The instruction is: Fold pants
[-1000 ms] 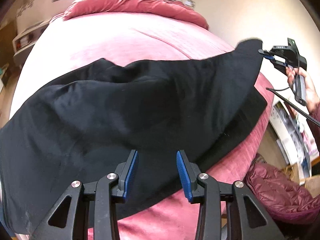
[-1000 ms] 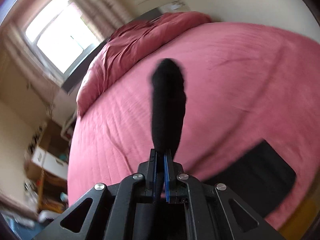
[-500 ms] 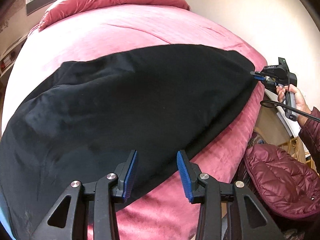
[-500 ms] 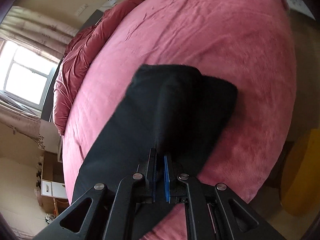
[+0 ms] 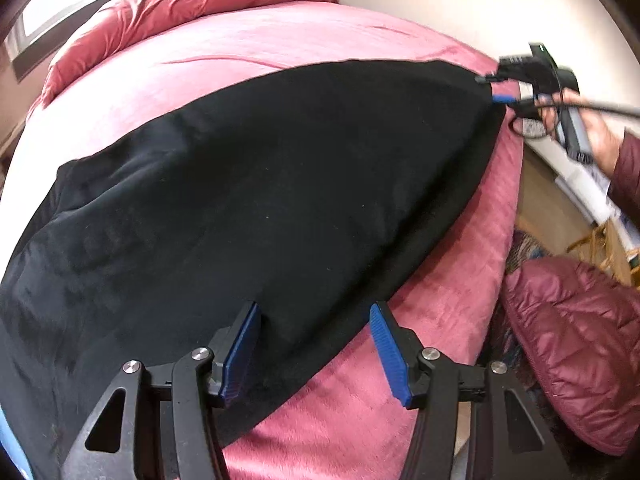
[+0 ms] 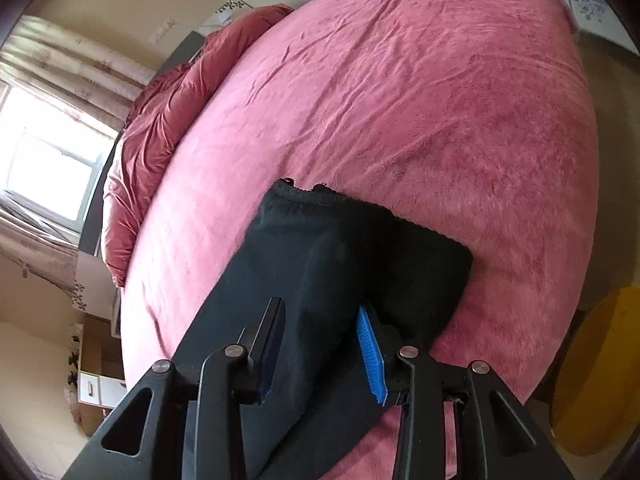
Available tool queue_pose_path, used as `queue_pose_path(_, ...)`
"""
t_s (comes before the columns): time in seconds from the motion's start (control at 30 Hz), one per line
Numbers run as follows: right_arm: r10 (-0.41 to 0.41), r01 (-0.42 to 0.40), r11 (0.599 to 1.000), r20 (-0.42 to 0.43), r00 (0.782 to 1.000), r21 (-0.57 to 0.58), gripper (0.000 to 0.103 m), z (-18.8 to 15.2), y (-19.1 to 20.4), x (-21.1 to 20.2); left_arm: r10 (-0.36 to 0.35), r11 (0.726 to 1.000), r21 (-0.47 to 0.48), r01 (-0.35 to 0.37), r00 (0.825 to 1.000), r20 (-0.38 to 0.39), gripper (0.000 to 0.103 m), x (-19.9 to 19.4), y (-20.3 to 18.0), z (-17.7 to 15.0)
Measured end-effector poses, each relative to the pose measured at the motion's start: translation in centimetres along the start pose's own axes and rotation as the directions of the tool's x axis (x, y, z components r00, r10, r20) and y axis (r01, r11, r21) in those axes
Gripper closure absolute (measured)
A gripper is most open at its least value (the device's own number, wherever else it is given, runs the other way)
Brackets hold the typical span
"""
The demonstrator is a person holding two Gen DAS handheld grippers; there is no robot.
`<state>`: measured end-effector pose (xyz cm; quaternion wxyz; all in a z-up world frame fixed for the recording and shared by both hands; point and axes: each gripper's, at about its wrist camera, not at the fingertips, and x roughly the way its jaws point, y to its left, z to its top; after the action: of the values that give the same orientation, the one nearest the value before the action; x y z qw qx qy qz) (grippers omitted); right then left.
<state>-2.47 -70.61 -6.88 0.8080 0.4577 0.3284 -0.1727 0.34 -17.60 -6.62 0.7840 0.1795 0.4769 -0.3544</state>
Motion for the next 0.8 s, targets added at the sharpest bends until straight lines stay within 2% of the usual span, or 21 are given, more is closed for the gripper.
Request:
queue_pose_path(0.17,-0.027,0.027,0.999,-0.021,0.999,-0.028,0.073,0.3,1.1,1.2,-0.029,0.999,-0.027,0.030,0.999,0.016,0.047,0.6,0.4,0.4)
queue_pose_path(0.23,-0.035,0.035,0.999,-0.020,0.999,-0.034,0.075,0.4,1.2,1.2,-0.008,1.000,-0.010,0.008,1.000,0.018,0.065,1.0,0.4,0.5)
queue_pose_path(0.27,-0.038,0.037,0.999,-0.022,0.999,-0.034,0.077,0.6,1.2,1.3,-0.004,1.000,-0.002,0.004,1.000,0.020,0.068,1.0,0.5,0.5)
queue_pose_path(0.4,-0.060,0.059,0.997,-0.017,0.998,-0.056,0.090,1.2,1.9,1.2,0.007,1.000,0.020,-0.008,0.999,0.043,0.091,1.1,0.4,0.7)
queue_pose_path(0.43,-0.063,0.062,0.996,-0.013,0.998,-0.058,0.092,1.4,2.1,1.0,0.011,0.999,0.030,-0.012,0.999,0.047,0.094,1.1,0.1,0.8)
queue_pose_path(0.5,-0.068,0.068,0.994,-0.001,0.998,-0.083,0.095,1.6,2.8,0.5,0.011,0.999,0.048,-0.013,0.998,0.058,0.096,0.9,-0.2,0.7)
queue_pose_path(0.57,-0.064,0.065,0.991,0.014,0.998,-0.117,0.095,1.9,3.9,-0.4,-0.018,1.000,0.024,0.016,0.997,0.072,0.096,0.2,0.3,0.8)
queue_pose_path(0.67,-0.033,0.039,0.985,0.044,0.998,-0.166,0.096,2.2,5.4,-2.2,-0.076,0.996,-0.041,0.082,0.988,0.132,0.096,-2.4,2.0,0.6)
queue_pose_path(0.8,-0.013,0.028,0.974,0.071,0.997,-0.224,0.096,1.9,5.8,-4.2,-0.138,0.989,-0.029,0.143,0.980,0.146,0.097,-4.1,1.9,0.1)
